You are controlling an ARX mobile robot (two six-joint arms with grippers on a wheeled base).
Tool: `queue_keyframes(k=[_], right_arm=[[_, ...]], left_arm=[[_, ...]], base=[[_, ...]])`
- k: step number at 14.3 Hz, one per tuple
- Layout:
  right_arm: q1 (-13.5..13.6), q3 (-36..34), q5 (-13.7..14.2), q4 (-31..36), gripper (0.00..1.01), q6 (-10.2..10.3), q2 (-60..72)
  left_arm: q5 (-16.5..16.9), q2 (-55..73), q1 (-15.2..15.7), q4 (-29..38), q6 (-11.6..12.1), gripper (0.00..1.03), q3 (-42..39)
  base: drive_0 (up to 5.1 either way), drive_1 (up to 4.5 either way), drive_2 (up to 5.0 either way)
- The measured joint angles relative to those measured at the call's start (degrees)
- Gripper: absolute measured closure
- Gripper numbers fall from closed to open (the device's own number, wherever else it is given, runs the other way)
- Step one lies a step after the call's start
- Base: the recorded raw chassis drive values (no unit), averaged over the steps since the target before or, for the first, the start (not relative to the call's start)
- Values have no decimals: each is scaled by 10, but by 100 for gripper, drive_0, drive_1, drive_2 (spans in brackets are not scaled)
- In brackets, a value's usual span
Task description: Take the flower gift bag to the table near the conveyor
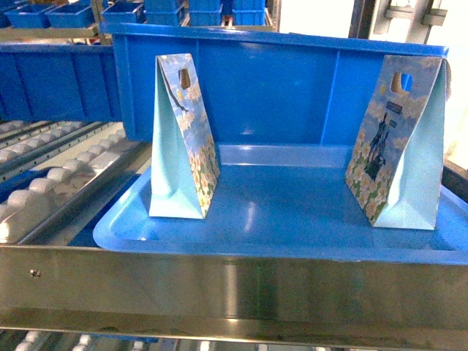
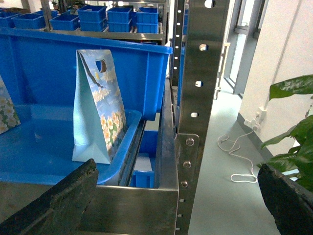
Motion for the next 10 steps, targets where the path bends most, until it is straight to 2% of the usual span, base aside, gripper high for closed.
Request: queue_keyframes(k=[6,7,8,9,10], right_arm=[[0,0,0,0,3,0,0],[15,0,15,26,3,0,9],[48,0,39,69,3,0,45],[80,0,61,122,3,0,103],[99,1,78,173,3,0,149]], left_arm=[[0,0,0,0,0,5,0],[2,4,0,15,0,5,0],[18,37,7,65,-3,5,0],[35,115,17,133,-12,5,0],[44,182,19,202,-16,5,1]], base=[[0,0,0],[0,0,0],[0,0,0],[0,0,0],[0,0,0]])
